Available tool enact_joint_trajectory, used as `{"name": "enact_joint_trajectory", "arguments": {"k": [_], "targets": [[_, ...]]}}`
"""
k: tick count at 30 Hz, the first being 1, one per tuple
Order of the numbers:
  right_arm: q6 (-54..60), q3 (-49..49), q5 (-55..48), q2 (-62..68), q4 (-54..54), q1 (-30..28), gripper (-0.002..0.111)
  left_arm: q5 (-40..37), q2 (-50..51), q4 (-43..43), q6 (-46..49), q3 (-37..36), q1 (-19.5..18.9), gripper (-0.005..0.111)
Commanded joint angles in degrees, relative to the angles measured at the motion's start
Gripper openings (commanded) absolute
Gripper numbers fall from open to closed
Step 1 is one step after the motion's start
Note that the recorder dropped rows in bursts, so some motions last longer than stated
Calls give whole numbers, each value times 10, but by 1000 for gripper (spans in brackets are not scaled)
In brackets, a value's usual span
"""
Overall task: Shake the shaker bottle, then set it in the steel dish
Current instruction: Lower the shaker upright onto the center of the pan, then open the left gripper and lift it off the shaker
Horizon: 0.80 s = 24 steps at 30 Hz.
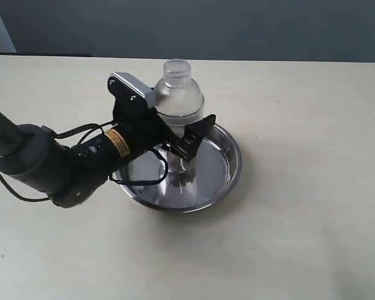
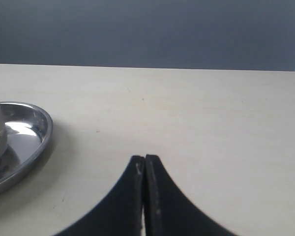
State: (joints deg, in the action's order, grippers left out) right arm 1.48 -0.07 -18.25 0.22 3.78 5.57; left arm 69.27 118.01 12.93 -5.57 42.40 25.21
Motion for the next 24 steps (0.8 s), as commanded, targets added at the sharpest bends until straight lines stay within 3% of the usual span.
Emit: {"name": "enact_joint_trajectory", "arguments": {"k": [1, 19, 22, 24], "targets": [[0, 1, 7, -2, -1, 2, -1, 7, -21, -8, 5, 4, -3, 105], [0, 1, 7, -2, -1, 2, -1, -23, -144, -4, 16, 4, -37, 104], [0, 1, 7, -2, -1, 2, -1, -66, -180, -5, 20, 4, -37, 98], [0, 1, 7, -2, -1, 2, -1, -99, -208, -9, 35, 4, -37, 88]]}}
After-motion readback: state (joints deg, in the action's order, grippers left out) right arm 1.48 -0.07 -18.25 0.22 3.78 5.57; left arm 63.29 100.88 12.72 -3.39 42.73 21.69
